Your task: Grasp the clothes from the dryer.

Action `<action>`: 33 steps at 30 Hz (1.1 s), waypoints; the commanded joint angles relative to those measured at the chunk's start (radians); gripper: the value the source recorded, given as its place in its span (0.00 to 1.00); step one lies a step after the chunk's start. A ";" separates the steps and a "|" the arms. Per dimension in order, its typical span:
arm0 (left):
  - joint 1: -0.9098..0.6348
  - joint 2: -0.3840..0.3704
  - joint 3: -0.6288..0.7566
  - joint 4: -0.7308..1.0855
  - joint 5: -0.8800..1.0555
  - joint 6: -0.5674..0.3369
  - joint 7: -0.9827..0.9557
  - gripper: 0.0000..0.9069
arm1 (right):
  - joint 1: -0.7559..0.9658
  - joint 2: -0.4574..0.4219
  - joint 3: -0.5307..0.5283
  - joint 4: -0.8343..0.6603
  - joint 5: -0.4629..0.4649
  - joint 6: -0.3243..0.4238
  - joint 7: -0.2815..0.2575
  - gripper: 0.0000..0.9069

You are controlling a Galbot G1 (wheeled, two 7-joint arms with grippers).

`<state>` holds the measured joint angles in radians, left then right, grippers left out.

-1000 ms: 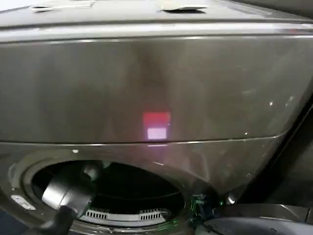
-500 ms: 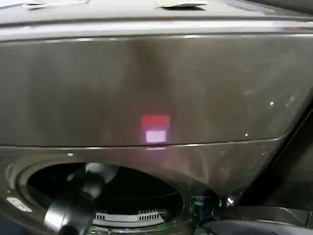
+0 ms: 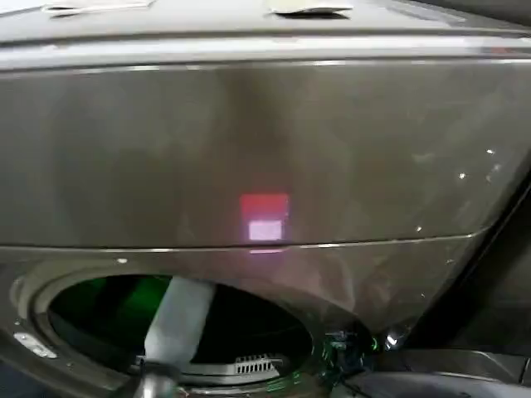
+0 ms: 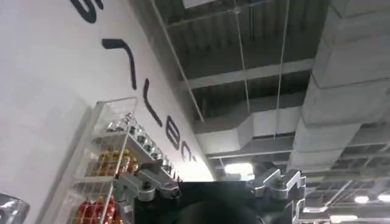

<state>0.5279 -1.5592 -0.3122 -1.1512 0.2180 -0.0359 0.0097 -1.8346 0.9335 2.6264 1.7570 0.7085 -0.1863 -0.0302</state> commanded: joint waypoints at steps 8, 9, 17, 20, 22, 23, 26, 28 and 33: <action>0.153 -0.082 -0.084 -0.165 -0.014 -0.170 -0.287 0.00 | -0.003 -0.003 0.013 -0.009 0.003 0.060 -0.001 1.00; 0.150 -0.084 -0.085 -0.160 -0.014 -0.168 -0.287 0.00 | -0.005 -0.002 0.018 -0.011 0.005 0.059 -0.001 1.00; 0.135 -0.087 -0.080 -0.145 -0.022 -0.174 -0.284 0.00 | -0.012 0.007 0.030 -0.012 0.003 0.061 -0.014 1.00; 0.143 -0.084 -0.076 -0.157 -0.032 -0.160 -0.281 0.00 | -0.008 0.008 0.035 -0.005 -0.001 0.050 -0.018 1.00; 0.153 -0.075 -0.070 -0.167 -0.041 -0.152 -0.278 0.00 | -0.008 0.009 0.033 -0.006 0.000 0.051 -0.019 1.00; 0.154 -0.072 -0.071 -0.165 -0.041 -0.152 -0.279 0.00 | -0.010 0.009 0.035 -0.009 -0.001 0.050 -0.020 1.00; 0.154 -0.075 -0.072 -0.156 -0.040 -0.154 -0.286 0.00 | -0.020 0.010 0.050 -0.014 0.001 0.050 -0.026 1.00; 0.155 -0.070 -0.063 -0.161 -0.043 -0.151 -0.282 0.00 | -0.025 0.013 0.056 -0.015 0.000 0.050 -0.032 1.00; 0.157 -0.062 -0.060 -0.164 -0.045 -0.142 -0.271 0.00 | -0.024 0.009 0.055 -0.012 0.002 0.045 -0.032 1.00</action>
<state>0.6802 -1.6091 -0.3757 -1.3127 0.1769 -0.1827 -0.2623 -1.8552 0.9462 2.6737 1.7436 0.7086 -0.1383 -0.0601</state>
